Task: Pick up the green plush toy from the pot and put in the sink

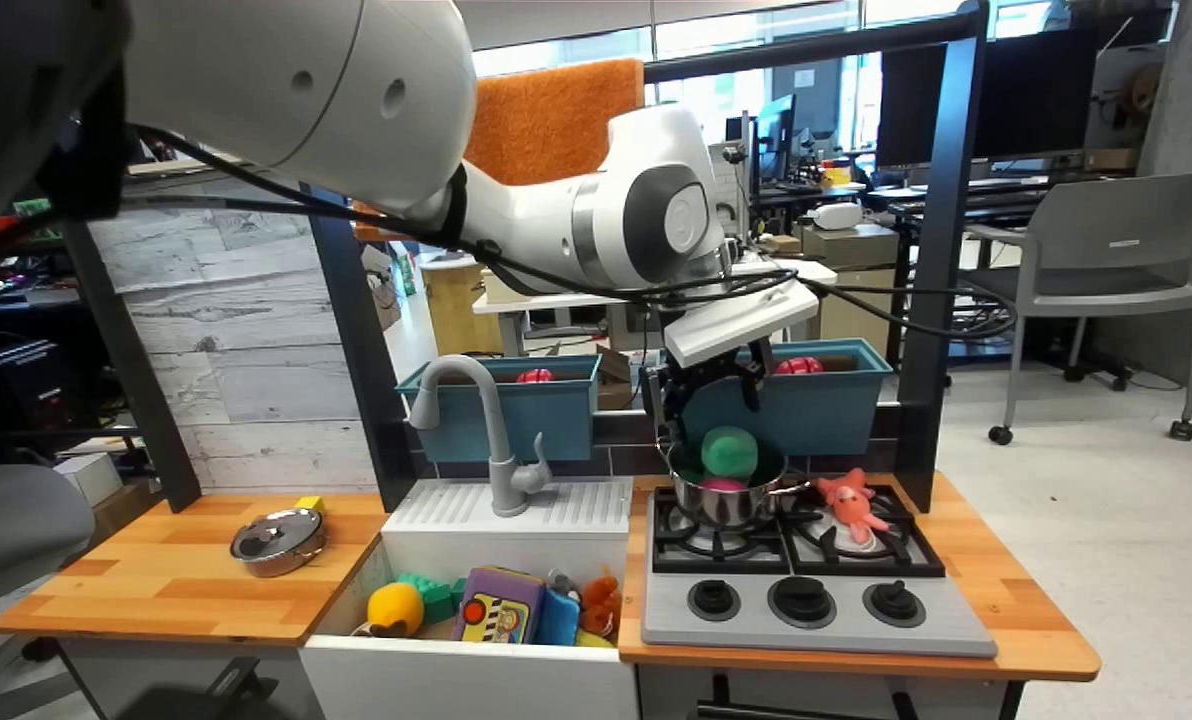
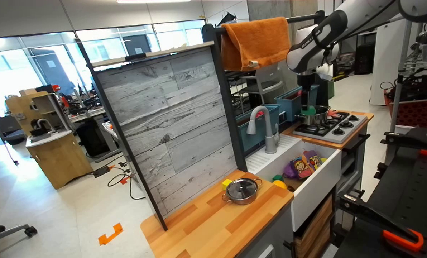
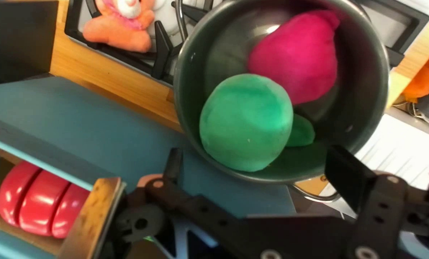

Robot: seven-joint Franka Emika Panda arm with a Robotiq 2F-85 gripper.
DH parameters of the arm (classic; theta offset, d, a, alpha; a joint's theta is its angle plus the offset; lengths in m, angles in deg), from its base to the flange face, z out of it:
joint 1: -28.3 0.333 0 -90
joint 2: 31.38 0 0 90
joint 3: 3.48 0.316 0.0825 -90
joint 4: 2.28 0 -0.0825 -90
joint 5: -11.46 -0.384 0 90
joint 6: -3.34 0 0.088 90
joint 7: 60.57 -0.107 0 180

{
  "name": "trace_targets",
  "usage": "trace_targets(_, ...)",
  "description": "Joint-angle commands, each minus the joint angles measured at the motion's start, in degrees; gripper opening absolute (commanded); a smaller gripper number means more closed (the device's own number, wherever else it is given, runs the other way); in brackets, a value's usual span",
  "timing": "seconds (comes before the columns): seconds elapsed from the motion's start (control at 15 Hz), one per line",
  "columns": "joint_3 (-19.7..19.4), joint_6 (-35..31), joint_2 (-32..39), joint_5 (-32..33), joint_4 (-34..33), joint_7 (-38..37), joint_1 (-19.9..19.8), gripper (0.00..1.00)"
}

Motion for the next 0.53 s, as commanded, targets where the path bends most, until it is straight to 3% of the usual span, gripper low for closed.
trace_targets(0.0,0.65,-1.49,0.64,-0.14,-0.25,-0.29,-0.24,1.0)
trace_targets(0.47,0.83,1.13,0.65,-1.11,-0.73,-6.32,-1.24,1.0)
